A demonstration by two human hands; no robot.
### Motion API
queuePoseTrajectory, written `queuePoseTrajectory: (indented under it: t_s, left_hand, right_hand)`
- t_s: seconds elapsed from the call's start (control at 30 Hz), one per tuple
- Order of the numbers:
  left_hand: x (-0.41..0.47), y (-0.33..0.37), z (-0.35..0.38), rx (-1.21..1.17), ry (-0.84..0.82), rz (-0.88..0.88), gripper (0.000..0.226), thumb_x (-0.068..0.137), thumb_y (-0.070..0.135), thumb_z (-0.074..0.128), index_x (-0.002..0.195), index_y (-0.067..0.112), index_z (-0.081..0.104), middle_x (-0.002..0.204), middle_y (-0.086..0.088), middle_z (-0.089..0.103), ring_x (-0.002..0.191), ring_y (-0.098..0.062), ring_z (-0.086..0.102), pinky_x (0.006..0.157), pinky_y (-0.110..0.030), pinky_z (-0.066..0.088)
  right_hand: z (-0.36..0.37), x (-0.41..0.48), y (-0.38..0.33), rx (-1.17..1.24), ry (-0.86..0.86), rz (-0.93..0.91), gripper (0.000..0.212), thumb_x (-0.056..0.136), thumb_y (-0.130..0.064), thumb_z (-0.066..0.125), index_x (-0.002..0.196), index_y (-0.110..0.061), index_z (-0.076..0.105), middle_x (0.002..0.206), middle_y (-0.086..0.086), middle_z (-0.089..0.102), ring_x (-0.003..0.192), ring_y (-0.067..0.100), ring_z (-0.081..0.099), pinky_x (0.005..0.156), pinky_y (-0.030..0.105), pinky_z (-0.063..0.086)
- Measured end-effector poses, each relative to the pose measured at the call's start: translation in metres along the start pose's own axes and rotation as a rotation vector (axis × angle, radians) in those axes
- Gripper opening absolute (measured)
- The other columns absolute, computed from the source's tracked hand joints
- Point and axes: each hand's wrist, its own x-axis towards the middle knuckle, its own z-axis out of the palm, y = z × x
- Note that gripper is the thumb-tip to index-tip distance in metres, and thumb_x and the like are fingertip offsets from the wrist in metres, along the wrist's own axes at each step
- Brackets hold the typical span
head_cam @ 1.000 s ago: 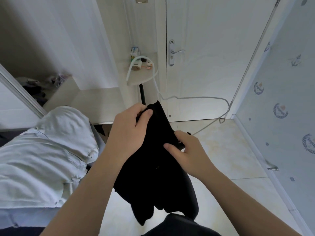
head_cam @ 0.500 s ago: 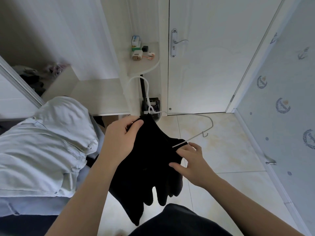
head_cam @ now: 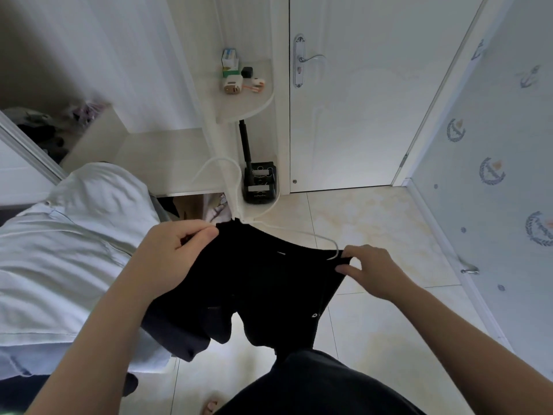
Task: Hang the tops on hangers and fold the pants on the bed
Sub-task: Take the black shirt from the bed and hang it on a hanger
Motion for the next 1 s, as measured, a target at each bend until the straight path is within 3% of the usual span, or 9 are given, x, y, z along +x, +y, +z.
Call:
queuePoseTrajectory:
  t_s: [0.1,0.2,0.33,0.47,0.57,0.63,0.73,0.87,1.0]
  left_hand:
    - [-0.004,-0.003,0.0,0.009,-0.078,-0.01,0.02,0.1,0.03,0.059,0.085,0.031,0.073,0.069,0.005,0.069,0.069,-0.012,0.065,0.069,-0.028,0.049]
    - [-0.003,0.004,0.007,0.062,-0.162,0.013,0.032,0.101,0.032,0.057,0.076,0.015,0.066,0.063,-0.001,0.061,0.064,-0.016,0.059,0.068,-0.037,0.047]
    - [0.001,0.034,0.03,0.049,-0.248,0.119,0.03,0.101,0.033,0.057,0.072,0.028,0.063,0.065,0.008,0.062,0.07,-0.012,0.061,0.068,-0.026,0.044]
    - [0.009,0.038,0.035,0.016,-0.22,0.174,0.027,0.101,0.031,0.058,0.074,0.029,0.063,0.072,0.011,0.065,0.076,-0.01,0.063,0.071,-0.023,0.044]
    - [0.008,0.024,0.025,-0.035,-0.211,0.189,0.019,0.099,0.029,0.06,0.09,0.037,0.074,0.082,0.017,0.068,0.087,-0.007,0.065,0.078,-0.013,0.041]
    - [0.005,0.012,0.016,-0.062,-0.139,0.188,0.025,0.097,0.024,0.063,0.092,0.046,0.073,0.085,0.024,0.069,0.088,-0.003,0.065,0.079,-0.008,0.04]
    - [0.006,0.001,0.005,-0.068,-0.013,0.18,0.029,0.096,0.02,0.063,0.091,0.047,0.071,0.088,0.022,0.069,0.089,-0.003,0.064,0.079,-0.006,0.039]
    - [0.007,0.006,0.012,-0.088,0.002,0.199,0.021,0.094,0.023,0.06,0.088,0.039,0.072,0.086,0.009,0.066,0.088,-0.012,0.062,0.075,-0.014,0.042]
    - [0.005,0.011,0.021,-0.127,-0.055,0.207,0.027,0.098,0.011,0.063,0.095,0.035,0.074,0.09,0.014,0.068,0.092,-0.012,0.063,0.079,-0.013,0.042]
  right_hand:
    - [-0.027,0.001,-0.011,0.152,0.042,-0.018,0.01,0.093,-0.027,0.069,0.088,-0.019,0.068,0.087,-0.009,0.07,0.076,0.011,0.06,0.072,0.034,0.046]
    - [-0.045,-0.002,-0.043,0.271,0.062,-0.112,0.006,0.096,-0.022,0.065,0.092,-0.023,0.07,0.092,-0.015,0.071,0.089,0.003,0.063,0.08,0.025,0.047]
    - [-0.059,-0.005,-0.112,0.431,0.028,-0.308,0.008,0.099,-0.023,0.058,0.097,-0.023,0.066,0.101,-0.01,0.07,0.1,0.007,0.063,0.089,0.018,0.045]
    - [-0.063,-0.008,-0.147,0.542,0.032,-0.306,0.013,0.1,-0.032,0.051,0.092,-0.025,0.057,0.092,-0.003,0.068,0.089,0.016,0.063,0.083,0.03,0.047]
    - [-0.07,-0.009,-0.143,0.598,0.055,-0.249,0.021,0.092,-0.039,0.061,0.086,-0.022,0.05,0.081,0.006,0.063,0.076,0.022,0.06,0.077,0.04,0.048]
    - [-0.078,-0.008,-0.133,0.639,0.103,-0.208,0.025,0.087,-0.033,0.071,0.086,-0.018,0.051,0.07,0.0,0.058,0.067,0.017,0.055,0.07,0.032,0.045]
    - [-0.093,-0.008,-0.116,0.602,0.087,-0.154,0.004,0.094,-0.027,0.067,0.091,-0.028,0.068,0.06,-0.015,0.049,0.057,0.001,0.045,0.061,0.014,0.038]
    - [-0.103,-0.012,-0.111,0.441,-0.087,-0.14,0.025,0.1,-0.04,0.054,0.086,-0.038,0.075,0.059,-0.007,0.047,0.055,0.009,0.043,0.058,0.022,0.038]
    - [-0.113,-0.012,-0.118,0.483,-0.023,-0.147,0.027,0.101,-0.028,0.056,0.08,-0.031,0.073,0.056,-0.013,0.05,0.054,0.003,0.048,0.057,0.013,0.04]
